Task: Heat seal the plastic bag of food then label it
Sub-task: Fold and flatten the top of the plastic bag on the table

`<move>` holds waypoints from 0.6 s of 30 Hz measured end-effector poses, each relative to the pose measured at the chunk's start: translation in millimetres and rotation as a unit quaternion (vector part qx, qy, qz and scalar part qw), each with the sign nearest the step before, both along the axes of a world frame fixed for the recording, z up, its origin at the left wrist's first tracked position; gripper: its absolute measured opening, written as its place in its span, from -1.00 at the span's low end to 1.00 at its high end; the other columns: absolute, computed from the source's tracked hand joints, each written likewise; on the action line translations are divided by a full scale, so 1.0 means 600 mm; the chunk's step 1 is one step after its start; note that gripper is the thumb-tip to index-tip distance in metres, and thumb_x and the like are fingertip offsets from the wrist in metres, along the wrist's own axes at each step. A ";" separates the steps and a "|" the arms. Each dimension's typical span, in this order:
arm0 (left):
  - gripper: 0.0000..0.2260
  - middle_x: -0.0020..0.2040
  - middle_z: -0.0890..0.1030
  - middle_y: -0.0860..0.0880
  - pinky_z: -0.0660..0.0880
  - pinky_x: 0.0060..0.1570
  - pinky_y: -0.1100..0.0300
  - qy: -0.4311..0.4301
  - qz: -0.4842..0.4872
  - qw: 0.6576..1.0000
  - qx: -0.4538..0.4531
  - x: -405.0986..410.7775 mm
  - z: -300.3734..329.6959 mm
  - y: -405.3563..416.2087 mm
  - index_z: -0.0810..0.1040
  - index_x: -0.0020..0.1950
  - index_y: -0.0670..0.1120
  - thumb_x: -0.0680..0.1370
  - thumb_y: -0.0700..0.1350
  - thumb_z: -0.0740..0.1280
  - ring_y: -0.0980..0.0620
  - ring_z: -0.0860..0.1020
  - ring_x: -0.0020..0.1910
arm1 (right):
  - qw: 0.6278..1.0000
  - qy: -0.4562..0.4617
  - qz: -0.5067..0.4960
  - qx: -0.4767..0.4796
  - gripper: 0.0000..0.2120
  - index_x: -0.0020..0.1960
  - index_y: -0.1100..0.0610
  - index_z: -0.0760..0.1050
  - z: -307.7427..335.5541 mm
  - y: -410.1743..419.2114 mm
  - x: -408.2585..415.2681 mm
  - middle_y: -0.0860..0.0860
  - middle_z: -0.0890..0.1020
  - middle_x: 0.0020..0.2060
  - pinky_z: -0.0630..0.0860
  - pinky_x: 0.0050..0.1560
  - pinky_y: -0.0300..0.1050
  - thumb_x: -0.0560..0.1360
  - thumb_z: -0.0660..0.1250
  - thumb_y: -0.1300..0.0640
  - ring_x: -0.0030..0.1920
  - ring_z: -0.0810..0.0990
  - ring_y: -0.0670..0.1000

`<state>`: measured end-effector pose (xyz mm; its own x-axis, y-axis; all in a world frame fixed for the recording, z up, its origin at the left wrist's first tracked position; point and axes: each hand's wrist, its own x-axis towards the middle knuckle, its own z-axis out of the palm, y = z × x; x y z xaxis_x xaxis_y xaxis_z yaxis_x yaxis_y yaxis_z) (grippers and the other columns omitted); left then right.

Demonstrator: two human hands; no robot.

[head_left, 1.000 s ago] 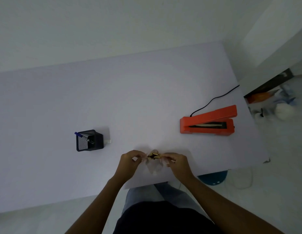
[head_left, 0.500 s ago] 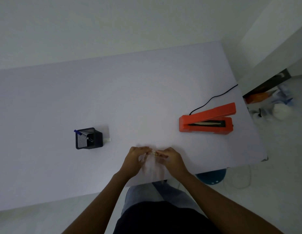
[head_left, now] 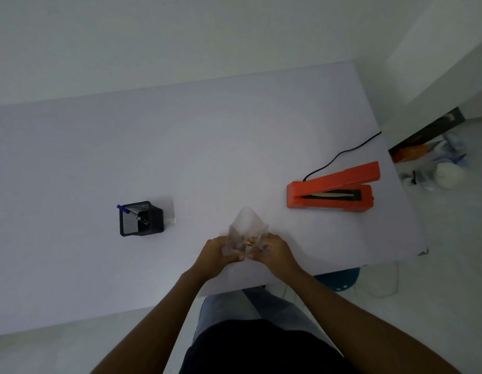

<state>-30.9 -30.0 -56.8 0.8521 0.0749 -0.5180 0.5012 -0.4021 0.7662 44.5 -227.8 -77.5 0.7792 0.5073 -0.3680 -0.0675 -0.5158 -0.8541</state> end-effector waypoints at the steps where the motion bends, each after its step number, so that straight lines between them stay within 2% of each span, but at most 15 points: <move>1: -0.63 0.16 0.65 0.02 0.48 0.18 0.15 0.000 0.001 1.000 -0.006 0.001 -0.002 0.000 0.63 0.22 -0.03 0.44 0.04 0.49 0.05 0.58 0.11 | 1.000 0.007 0.007 -0.009 -0.75 -0.08 0.27 0.67 0.007 0.002 0.001 0.17 0.69 -0.17 0.58 -0.08 -0.20 0.38 0.55 0.10 -0.18 0.64 -0.02; 5: -0.76 0.06 0.67 0.07 0.54 0.12 0.20 -0.011 0.005 1.000 -0.009 0.005 -0.006 0.004 0.68 0.11 -0.02 0.48 0.01 0.48 0.15 0.60 0.00 | 1.000 0.024 -0.007 0.007 -0.81 -0.04 0.20 0.70 0.009 0.002 0.003 0.17 0.72 -0.12 0.56 -0.06 -0.35 0.39 0.57 0.15 -0.14 0.67 -0.05; 9: -0.78 0.03 0.67 0.15 0.49 0.05 0.40 -0.034 -0.011 0.999 -0.027 0.011 0.004 0.010 0.67 0.15 0.00 0.53 0.01 0.40 0.27 0.61 -0.04 | 0.998 0.056 -0.021 0.014 -0.51 0.05 0.20 0.70 0.011 0.000 0.008 0.07 0.74 -0.06 0.63 0.07 -0.05 0.34 0.52 -0.17 -0.05 0.71 0.01; 11: -0.80 0.00 0.66 0.19 0.48 0.01 0.45 -0.044 -0.010 0.998 -0.045 0.014 0.011 0.013 0.67 0.13 0.00 0.54 -0.02 0.39 0.29 0.61 -0.03 | 0.997 0.065 -0.026 0.026 -0.46 0.06 0.22 0.69 0.008 -0.003 0.012 0.10 0.74 -0.07 0.63 0.07 0.04 0.35 0.47 -0.22 -0.04 0.71 0.04; 13: -0.79 0.02 0.68 0.14 0.50 0.02 0.43 -0.051 -0.004 0.996 -0.067 0.017 0.013 0.016 0.68 0.15 -0.05 0.55 -0.05 0.39 0.25 0.63 -0.01 | 0.997 0.060 -0.029 0.029 -0.47 0.08 0.21 0.69 0.008 -0.005 0.015 0.14 0.73 -0.05 0.62 0.08 0.09 0.39 0.46 -0.23 -0.02 0.71 0.07; 18: -0.79 0.04 0.72 0.02 0.57 0.09 0.23 -0.057 0.017 0.990 -0.127 0.021 0.015 0.025 0.67 0.17 -0.09 0.56 -0.12 0.39 0.08 0.67 0.00 | 0.996 0.086 0.002 0.032 -0.74 0.16 0.17 0.66 0.027 -0.002 0.027 0.06 0.72 0.06 0.61 0.16 -0.10 0.49 0.47 0.14 0.05 0.70 -0.04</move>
<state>-18.3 -14.9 -47.8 0.9056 -0.0160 -0.4239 0.4149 -0.1737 0.8931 60.7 -229.0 -61.5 0.7049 0.5368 -0.4637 -0.2143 -0.4620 -0.8606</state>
